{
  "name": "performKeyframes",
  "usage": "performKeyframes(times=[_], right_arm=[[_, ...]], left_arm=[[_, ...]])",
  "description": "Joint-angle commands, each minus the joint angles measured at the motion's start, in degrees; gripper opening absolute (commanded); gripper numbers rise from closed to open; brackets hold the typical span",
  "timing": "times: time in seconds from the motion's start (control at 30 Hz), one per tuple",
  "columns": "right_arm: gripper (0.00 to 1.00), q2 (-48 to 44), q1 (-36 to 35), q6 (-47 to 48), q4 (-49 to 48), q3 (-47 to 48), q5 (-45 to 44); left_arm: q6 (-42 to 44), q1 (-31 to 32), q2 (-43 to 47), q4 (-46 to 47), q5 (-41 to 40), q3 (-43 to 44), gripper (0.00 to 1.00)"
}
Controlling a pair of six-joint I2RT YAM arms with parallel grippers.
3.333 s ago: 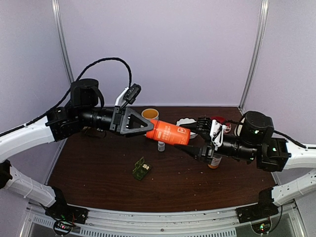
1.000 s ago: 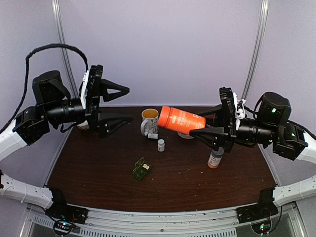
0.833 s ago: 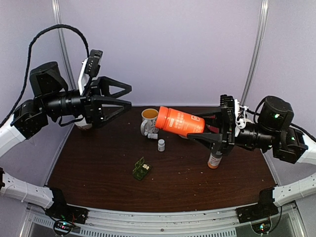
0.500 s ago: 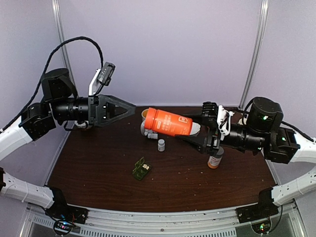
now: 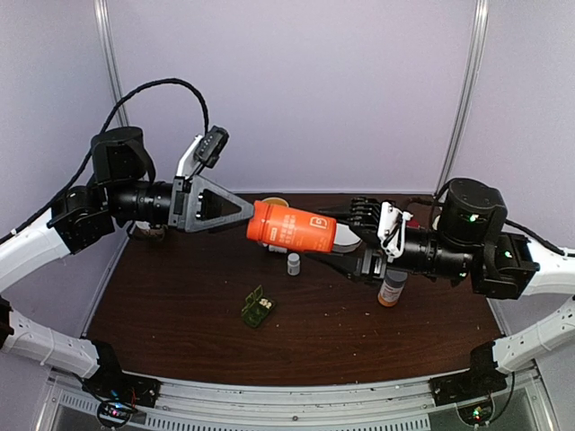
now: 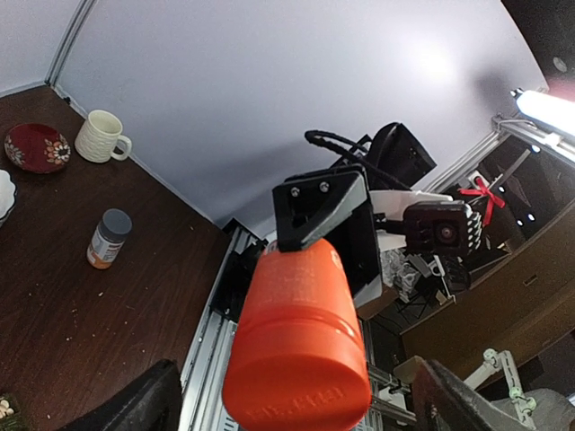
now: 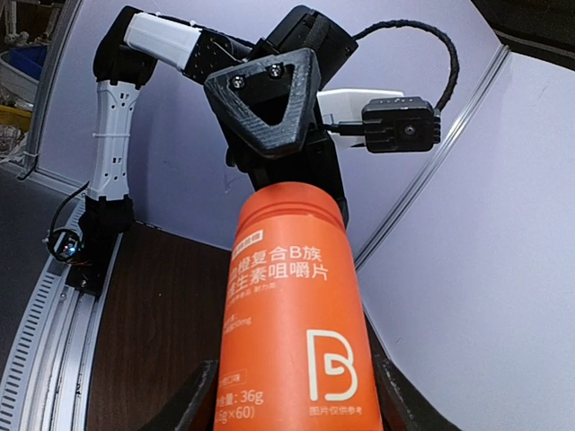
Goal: Sort the pills into containers
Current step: Screw the lid of the pill bottle onto the pill bottle.
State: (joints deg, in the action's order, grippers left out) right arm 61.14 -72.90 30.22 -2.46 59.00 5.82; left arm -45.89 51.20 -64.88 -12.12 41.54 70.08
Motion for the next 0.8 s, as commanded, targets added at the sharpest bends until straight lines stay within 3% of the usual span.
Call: performKeyframes(times=[0.0,0.13,0.47,0.57,0.77], right_arm=[[0.00,0.64,-0.40,0.47,-2.36,2.54,-2.50],[0.00,0.80,-0.49,0.66,-2.27,2.60,-2.42],[0.00,1.74,-0.84,0.64,-0.05,3.83,-3.45],[0.00,1.77,-1.00,0.10,0.60,4.15,-3.55],[0.00,2.00,-0.96,-4.14,2.02,4.84,-3.04]], left_arm=[[-1.10,-0.22,-0.50,1.53,3.07,0.40,0.91],[-1.11,-0.25,-0.09,1.14,3.37,0.40,0.87],[-0.35,-0.22,-0.23,-0.35,3.91,0.82,0.56],[1.13,-0.22,-0.16,-1.32,3.51,1.13,0.42],[5.53,-0.14,-0.21,-3.67,3.35,1.78,0.33]])
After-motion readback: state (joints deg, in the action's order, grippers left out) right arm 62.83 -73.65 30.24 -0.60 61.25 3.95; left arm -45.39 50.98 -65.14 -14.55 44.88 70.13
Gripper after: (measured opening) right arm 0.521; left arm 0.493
